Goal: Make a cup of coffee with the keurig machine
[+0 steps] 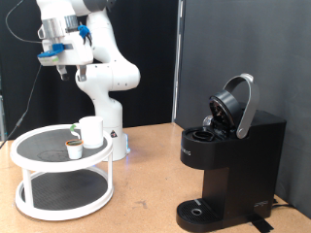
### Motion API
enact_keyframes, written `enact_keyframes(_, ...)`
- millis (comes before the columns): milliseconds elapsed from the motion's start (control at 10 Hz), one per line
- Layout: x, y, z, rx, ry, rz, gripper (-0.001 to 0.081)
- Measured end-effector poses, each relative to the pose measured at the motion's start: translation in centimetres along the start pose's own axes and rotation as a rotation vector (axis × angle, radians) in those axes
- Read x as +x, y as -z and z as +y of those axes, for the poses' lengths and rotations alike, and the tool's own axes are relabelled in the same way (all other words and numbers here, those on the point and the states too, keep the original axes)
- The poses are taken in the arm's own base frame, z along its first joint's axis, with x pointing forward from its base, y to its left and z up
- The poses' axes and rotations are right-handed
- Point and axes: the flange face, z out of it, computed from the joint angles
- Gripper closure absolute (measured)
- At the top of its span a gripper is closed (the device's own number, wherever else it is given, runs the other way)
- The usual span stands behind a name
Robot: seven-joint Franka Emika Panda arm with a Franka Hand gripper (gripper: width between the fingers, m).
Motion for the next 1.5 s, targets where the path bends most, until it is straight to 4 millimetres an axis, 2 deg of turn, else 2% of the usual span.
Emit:
enact_keyframes(300, -0.3, -3.2, -0.3, -0.012, -0.002, 0.027, 0.0072)
enact_keyframes(500, -0.4, -4.6, -0.6, -0.012, -0.002, 0.036, 0.0072)
enact_keyframes(1500, 0.9, -9.4, -2.3, 0.043, -0.013, 0.112, 0.0072)
